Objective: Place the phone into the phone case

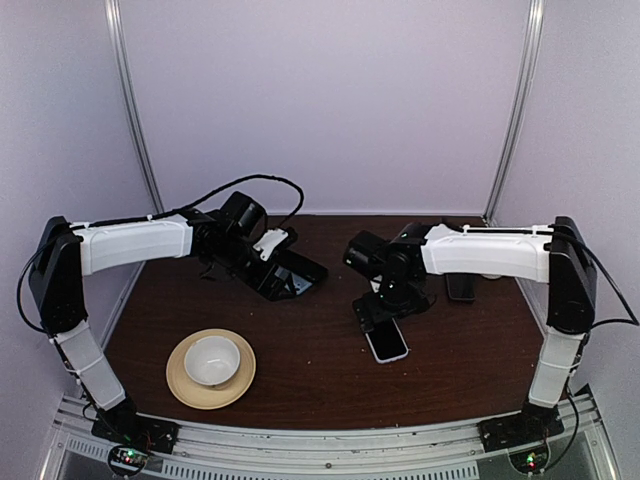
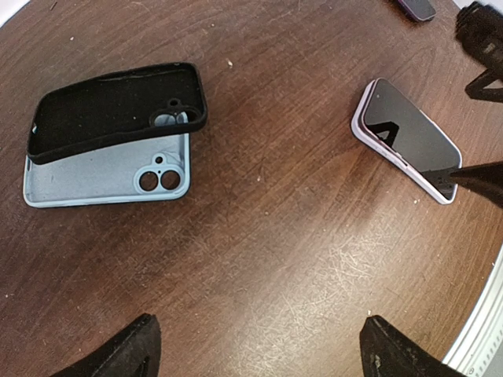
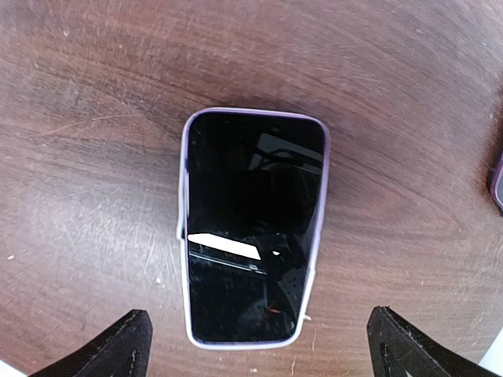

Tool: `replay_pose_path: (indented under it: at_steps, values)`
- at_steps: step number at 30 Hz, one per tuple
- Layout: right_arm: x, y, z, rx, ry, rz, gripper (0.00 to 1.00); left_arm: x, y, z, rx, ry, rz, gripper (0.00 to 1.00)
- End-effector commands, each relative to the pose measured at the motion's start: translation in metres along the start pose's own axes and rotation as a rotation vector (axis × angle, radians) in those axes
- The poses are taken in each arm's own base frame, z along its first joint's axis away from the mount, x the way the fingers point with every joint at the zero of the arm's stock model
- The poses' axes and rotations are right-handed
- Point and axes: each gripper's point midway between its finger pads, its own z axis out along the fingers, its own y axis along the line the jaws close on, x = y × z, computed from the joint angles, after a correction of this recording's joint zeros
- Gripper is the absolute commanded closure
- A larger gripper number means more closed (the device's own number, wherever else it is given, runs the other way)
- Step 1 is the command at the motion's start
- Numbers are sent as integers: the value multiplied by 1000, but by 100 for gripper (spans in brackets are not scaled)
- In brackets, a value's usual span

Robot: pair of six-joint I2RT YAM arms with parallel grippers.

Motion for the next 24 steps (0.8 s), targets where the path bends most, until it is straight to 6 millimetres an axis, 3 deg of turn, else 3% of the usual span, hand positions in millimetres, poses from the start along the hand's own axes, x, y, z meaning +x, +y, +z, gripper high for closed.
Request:
replay_pose_path:
  at_steps: [1, 16, 24]
  values:
    - [18, -10, 14, -27, 67, 81, 0, -8, -1, -4, -2, -24, 19, 8]
    - [42, 13, 52, -193, 174, 138, 1, -8, -2, -4, 5, -24, 21, 8]
    - [48, -6, 64, -49, 201, 121, 4, -8, -3, -3, 9, -22, 21, 8]
